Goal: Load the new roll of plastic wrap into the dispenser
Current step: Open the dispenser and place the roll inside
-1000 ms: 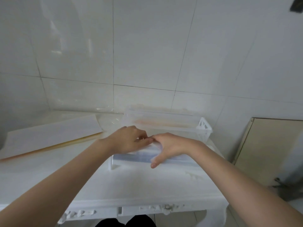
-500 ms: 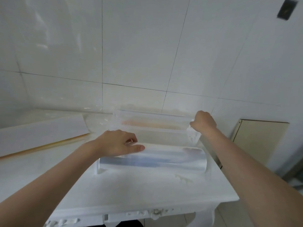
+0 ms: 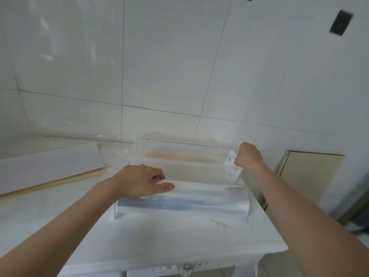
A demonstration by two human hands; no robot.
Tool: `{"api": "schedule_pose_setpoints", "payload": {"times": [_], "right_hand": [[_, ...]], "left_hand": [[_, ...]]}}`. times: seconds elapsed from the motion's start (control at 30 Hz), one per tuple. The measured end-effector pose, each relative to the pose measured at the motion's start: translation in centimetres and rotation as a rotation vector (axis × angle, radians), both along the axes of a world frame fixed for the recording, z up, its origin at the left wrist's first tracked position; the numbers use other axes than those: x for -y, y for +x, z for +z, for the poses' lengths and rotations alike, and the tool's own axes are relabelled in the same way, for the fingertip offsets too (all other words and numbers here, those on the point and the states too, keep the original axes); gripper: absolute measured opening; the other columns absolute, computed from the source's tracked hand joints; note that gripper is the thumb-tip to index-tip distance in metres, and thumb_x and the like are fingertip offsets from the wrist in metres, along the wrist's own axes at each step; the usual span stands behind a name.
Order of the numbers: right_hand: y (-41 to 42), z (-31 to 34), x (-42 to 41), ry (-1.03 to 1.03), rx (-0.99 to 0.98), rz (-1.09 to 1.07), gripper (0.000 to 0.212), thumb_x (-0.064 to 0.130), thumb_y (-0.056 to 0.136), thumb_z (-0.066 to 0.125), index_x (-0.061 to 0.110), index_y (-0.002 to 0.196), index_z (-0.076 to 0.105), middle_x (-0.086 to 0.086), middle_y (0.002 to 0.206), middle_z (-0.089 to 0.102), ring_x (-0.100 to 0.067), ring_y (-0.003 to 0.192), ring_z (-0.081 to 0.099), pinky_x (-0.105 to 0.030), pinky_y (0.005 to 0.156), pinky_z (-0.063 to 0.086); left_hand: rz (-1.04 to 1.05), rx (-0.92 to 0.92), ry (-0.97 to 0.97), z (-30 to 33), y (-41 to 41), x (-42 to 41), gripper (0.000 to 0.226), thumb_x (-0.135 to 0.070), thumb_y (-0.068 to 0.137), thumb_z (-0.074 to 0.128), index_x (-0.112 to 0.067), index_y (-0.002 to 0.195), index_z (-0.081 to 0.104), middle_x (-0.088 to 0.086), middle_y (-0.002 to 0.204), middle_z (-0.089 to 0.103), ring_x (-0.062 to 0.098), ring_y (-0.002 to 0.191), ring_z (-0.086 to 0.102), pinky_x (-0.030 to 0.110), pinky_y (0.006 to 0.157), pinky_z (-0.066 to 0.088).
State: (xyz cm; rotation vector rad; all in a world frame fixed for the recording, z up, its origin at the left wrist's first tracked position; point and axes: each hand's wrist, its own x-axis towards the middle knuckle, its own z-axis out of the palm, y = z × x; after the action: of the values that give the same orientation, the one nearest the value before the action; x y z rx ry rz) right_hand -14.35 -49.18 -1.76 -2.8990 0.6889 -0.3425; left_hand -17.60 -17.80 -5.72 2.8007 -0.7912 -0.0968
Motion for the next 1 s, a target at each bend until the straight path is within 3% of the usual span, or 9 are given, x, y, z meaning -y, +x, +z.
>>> {"api": "schedule_pose_setpoints", "payload": {"times": [0.2,0.43,0.5,0.63,0.73,0.8,0.87,1.0], "right_hand": [[0.0,0.2,0.4,0.057,-0.045,0.017,0.029,0.009,0.084,0.055,0.011,0.063,0.034,-0.009,0.086,0.05,-0.029,0.081,0.05,-0.029,0.068,0.039],[0.1,0.3,0.3,0.004,-0.069,0.051,0.027,0.002,0.08,0.051,0.01,0.061,0.033,-0.002,0.066,0.038,-0.028,0.078,0.047,-0.027,0.063,0.036],[0.2,0.4,0.2,-0.03,-0.097,0.07,0.028,0.002,0.08,0.05,0.01,0.061,0.032,-0.003,0.065,0.037,-0.028,0.077,0.047,-0.026,0.06,0.035],[0.5,0.6,-0.2,-0.076,-0.155,0.086,0.026,0.003,0.082,0.05,0.01,0.062,0.035,-0.003,0.066,0.038,-0.028,0.079,0.049,-0.026,0.068,0.038],[0.7,1.1,-0.4,-0.058,-0.175,0.09,0.027,0.003,0.083,0.049,0.009,0.061,0.035,-0.006,0.07,0.046,-0.028,0.072,0.051,-0.027,0.064,0.041],[0.9,1.7,-0.6,0.008,-0.168,0.102,0.027,0.002,0.083,0.049,0.009,0.06,0.037,-0.01,0.072,0.052,-0.025,0.057,0.05,-0.026,0.052,0.041],[1.0,2.1,-0.9,0.082,-0.187,0.116,0.027,0.0,0.084,0.05,0.008,0.059,0.041,-0.012,0.067,0.054,-0.022,0.047,0.048,-0.025,0.043,0.038],[0.8,1.8,-0.6,0.193,-0.104,0.1,0.018,-0.003,0.081,0.047,0.004,0.064,0.049,-0.02,0.087,0.068,-0.027,0.049,0.058,-0.028,0.048,0.049]], "left_hand": [[0.012,-0.011,0.016,0.2,-0.2,0.1,0.054,-0.075,0.083,0.031,-0.037,0.114,0.055,-0.019,0.107,0.062,0.011,0.099,0.056,0.03,0.086,0.038],[0.013,-0.024,0.024,0.3,-0.2,0.1,0.055,-0.076,0.082,0.03,-0.038,0.115,0.054,-0.018,0.11,0.063,0.012,0.104,0.057,0.031,0.089,0.039],[0.011,-0.026,0.028,0.3,-0.2,0.1,0.056,-0.076,0.082,0.03,-0.038,0.115,0.054,-0.018,0.11,0.063,0.011,0.103,0.057,0.031,0.089,0.039],[0.011,-0.024,0.023,0.2,-0.3,0.1,0.054,-0.075,0.082,0.031,-0.037,0.111,0.055,-0.017,0.106,0.064,0.011,0.101,0.058,0.03,0.087,0.039],[0.004,-0.028,-0.002,0.2,-0.2,0.1,0.055,-0.075,0.081,0.033,-0.037,0.114,0.055,-0.017,0.114,0.061,0.009,0.107,0.055,0.031,0.091,0.04],[-0.02,0.01,-0.058,0.1,-0.1,-0.1,0.072,-0.082,0.073,0.03,-0.036,0.123,0.052,-0.015,0.125,0.052,0.008,0.118,0.047,0.029,0.098,0.038],[-0.051,0.098,-0.095,0.0,0.0,-0.2,0.101,-0.091,0.056,0.014,-0.034,0.132,0.046,-0.012,0.13,0.042,0.009,0.123,0.037,0.026,0.103,0.033],[-0.053,0.119,-0.076,-0.2,0.0,-0.3,0.113,-0.093,0.047,0.003,-0.034,0.134,0.045,-0.011,0.131,0.04,0.009,0.125,0.034,0.027,0.105,0.031]]}}
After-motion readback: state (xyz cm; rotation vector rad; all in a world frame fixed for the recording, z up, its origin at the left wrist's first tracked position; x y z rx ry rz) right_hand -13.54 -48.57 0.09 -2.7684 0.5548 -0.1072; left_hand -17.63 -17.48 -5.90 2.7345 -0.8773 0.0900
